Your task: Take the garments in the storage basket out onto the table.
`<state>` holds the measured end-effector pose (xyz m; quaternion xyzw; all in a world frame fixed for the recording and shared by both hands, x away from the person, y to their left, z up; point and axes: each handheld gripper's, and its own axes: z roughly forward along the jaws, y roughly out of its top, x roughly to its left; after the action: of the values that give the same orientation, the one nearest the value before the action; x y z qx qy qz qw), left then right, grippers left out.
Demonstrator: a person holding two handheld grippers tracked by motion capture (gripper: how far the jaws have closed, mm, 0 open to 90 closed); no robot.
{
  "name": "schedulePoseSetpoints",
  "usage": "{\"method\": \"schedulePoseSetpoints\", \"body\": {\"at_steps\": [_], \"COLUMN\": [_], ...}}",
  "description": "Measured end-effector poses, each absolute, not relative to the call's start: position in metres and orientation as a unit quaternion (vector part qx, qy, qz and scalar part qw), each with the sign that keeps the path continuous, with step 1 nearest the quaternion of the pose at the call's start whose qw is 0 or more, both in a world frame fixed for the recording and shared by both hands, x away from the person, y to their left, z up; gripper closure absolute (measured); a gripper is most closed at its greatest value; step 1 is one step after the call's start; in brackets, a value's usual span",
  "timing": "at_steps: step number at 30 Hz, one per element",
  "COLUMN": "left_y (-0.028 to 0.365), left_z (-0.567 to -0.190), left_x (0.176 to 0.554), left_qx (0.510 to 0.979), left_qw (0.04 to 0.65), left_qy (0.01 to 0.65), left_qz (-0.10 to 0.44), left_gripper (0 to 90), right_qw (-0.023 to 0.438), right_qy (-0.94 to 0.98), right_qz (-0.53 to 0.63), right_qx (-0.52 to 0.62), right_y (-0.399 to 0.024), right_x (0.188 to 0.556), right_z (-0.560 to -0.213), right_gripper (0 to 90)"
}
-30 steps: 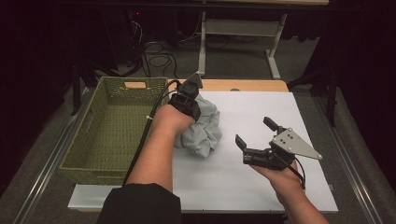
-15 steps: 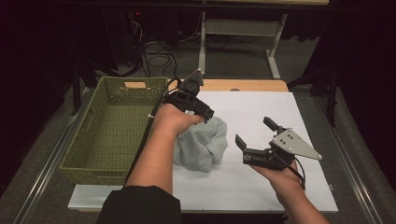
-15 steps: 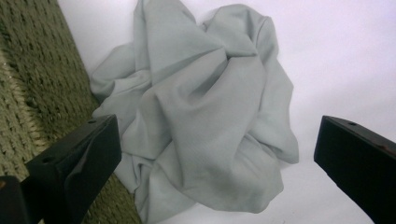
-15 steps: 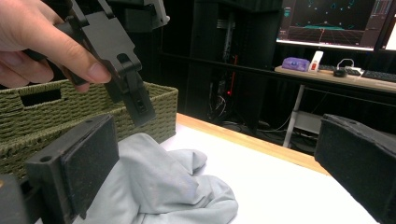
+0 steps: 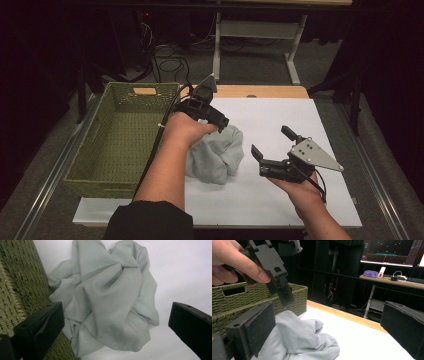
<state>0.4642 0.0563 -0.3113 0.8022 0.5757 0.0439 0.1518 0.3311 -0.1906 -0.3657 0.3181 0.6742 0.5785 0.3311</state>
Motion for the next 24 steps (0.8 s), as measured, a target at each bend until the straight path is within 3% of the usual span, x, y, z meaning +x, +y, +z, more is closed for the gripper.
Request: {"method": "schedulePoseSetpoints", "body": {"at_steps": [24], "left_y": [0.072], "left_z": [-0.321], "left_x": [0.451], "left_qx": [0.789], "left_qw": [0.199], "left_qy": [0.580], "left_qz": [0.052], "left_gripper": [0.6], "right_qw": [0.333], "right_qy": [0.677], "right_qz": [0.576], "right_qx": [0.314], "right_y": [-0.189], "right_x": [0.331], "right_z": [-0.367], "right_gripper": [0.6]}}
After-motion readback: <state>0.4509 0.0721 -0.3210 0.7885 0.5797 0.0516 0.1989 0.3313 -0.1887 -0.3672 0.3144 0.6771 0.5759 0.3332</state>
